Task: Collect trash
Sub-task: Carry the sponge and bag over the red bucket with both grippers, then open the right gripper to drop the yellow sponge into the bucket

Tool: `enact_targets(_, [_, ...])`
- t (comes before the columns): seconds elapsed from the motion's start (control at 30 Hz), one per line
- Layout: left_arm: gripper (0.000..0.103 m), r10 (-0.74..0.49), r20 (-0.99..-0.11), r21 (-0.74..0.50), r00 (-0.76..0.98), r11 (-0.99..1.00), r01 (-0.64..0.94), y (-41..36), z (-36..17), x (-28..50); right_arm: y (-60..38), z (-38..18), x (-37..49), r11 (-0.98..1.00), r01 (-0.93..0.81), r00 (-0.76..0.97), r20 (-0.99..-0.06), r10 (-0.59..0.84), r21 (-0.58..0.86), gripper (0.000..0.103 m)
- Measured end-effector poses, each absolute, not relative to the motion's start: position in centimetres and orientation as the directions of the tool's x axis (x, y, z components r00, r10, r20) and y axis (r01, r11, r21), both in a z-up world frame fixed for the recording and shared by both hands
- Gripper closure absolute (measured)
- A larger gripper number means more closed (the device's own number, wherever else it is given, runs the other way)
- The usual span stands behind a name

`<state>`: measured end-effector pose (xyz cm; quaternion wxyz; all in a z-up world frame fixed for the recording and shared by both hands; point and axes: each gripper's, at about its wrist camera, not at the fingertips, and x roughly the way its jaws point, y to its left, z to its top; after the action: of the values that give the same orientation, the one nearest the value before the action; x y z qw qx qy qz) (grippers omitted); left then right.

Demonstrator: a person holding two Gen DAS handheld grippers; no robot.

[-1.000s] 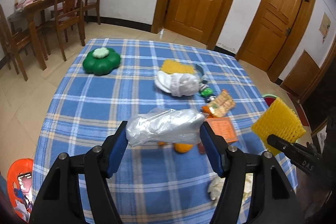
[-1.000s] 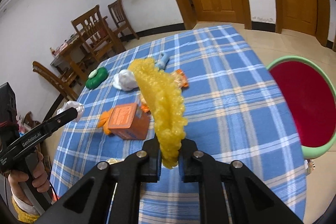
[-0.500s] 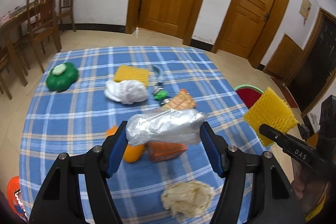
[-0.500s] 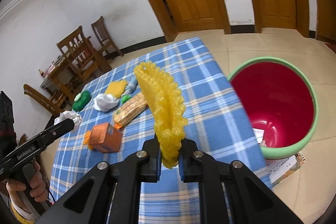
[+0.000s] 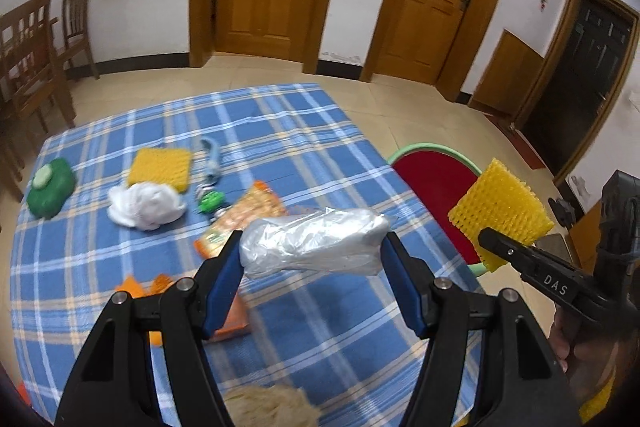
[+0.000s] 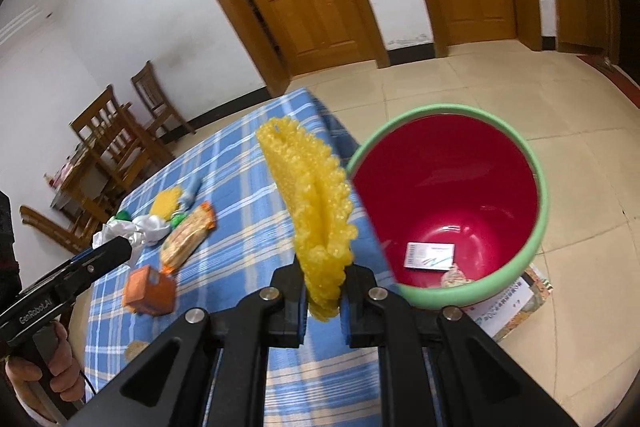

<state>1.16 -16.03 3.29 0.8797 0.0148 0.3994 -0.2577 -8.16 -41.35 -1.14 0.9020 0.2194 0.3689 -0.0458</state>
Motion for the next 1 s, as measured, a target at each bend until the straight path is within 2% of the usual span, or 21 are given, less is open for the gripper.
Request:
enact_targets(0.77, [0.035,-0.473,-0.750,-0.163,0.463,0.810,0.563,-27.4,1.2,5.2,-49.5,-4.8,-7.5,0.862,0.399,0.678,-0.734,-0.048,0.312,0.087])
enact_targets(0.8, [0.035,-0.473,-0.751,-0.163,0.460,0.809,0.565,-27.8,1.1,5.3,-49.8,-4.9,-7.5,0.862,0.400,0.678,-0.733,-0.051,0.310,0.085])
enact_targets(0.93, [0.035,-0.475,-0.758,-0.162,0.447,0.801,0.576,-29.4,0.5,5.7,-50.7,-5.1,-7.3,0.857,0.411,0.685,-0.725,-0.066,0.310,0.065])
enact_targets(1.0, [0.035,-0.474,-0.762,-0.163,0.441,0.799,0.579,-29.9,0.2,5.8,-51.0,-5.1,-7.3,0.856,0.414,0.689,-0.721,-0.073,0.309,0.059])
